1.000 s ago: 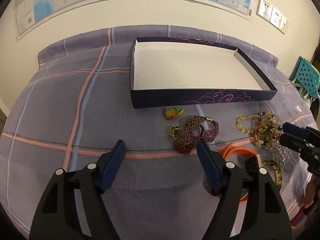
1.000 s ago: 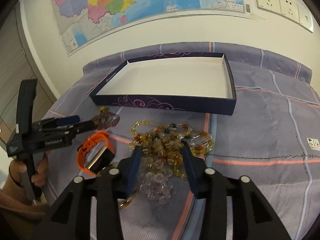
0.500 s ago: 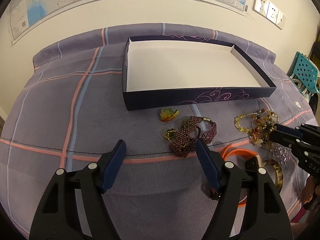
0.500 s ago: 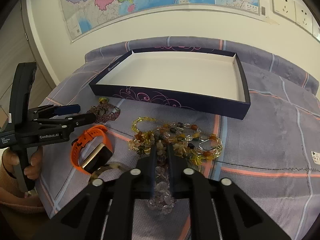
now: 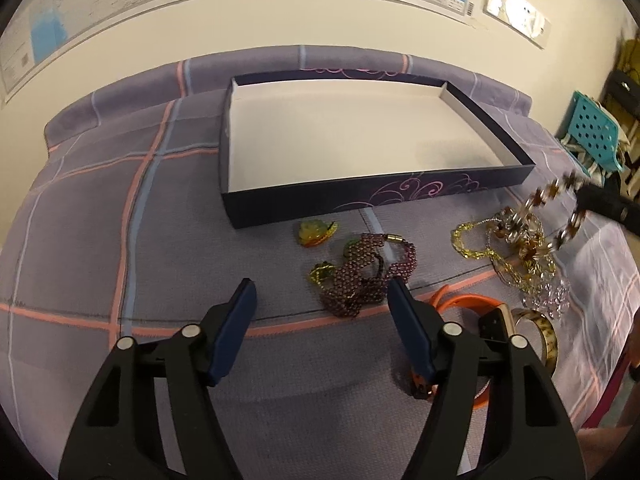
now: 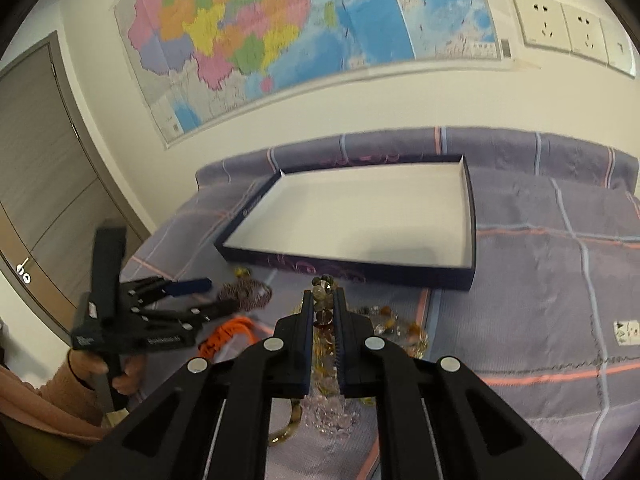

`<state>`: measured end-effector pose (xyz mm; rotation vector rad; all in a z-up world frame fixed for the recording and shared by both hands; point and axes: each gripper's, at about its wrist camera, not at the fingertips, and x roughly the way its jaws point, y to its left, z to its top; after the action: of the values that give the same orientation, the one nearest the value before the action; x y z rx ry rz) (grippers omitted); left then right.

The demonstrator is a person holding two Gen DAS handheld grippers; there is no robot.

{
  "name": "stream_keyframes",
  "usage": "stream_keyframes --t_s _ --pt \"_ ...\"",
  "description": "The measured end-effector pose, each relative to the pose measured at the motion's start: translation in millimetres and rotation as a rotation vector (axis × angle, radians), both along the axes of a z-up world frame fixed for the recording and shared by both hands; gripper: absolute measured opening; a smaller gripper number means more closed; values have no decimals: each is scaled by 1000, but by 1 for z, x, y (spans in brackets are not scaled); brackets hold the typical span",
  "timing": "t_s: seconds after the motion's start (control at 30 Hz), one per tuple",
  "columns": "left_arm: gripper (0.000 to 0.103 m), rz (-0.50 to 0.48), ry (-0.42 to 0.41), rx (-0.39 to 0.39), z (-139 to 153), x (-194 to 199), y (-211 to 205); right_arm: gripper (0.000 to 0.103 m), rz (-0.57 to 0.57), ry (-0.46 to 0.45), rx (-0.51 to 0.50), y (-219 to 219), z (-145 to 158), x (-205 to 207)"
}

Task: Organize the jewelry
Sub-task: 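Grasp the multicolor flower-bead bracelet with the right tool while the left tool grasps the dark red beaded bracelet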

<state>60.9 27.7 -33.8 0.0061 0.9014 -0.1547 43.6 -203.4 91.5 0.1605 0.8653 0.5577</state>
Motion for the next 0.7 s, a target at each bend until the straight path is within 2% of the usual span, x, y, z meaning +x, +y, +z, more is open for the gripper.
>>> stream_keyframes --t_s 0.07,0.17,0.23,0.37,0.43,0.53,0.7 --pt "63 -12 4 6 -1 2 -3 8 -1 -10 7 -1 5 1" --pt "53 -22 7 0 1 5 -4 8 -3 -18 6 0 8 3" --pt "37 -26 11 -14 2 5 -2 8 -4 -17 9 -1 8 3" --pt "28 -19 18 -24 3 3 0 8 -5 -3 15 -1 3 4" --pt "19 -20 20 -28 4 0 0 8 -3 2 18 -1 1 4" --pt "14 -31 21 -36 6 -5 -1 8 -3 3 22 -2 1 4" --pt "12 -59 4 -40 11 -14 -7 8 -8 -5 23 -3 3 5"
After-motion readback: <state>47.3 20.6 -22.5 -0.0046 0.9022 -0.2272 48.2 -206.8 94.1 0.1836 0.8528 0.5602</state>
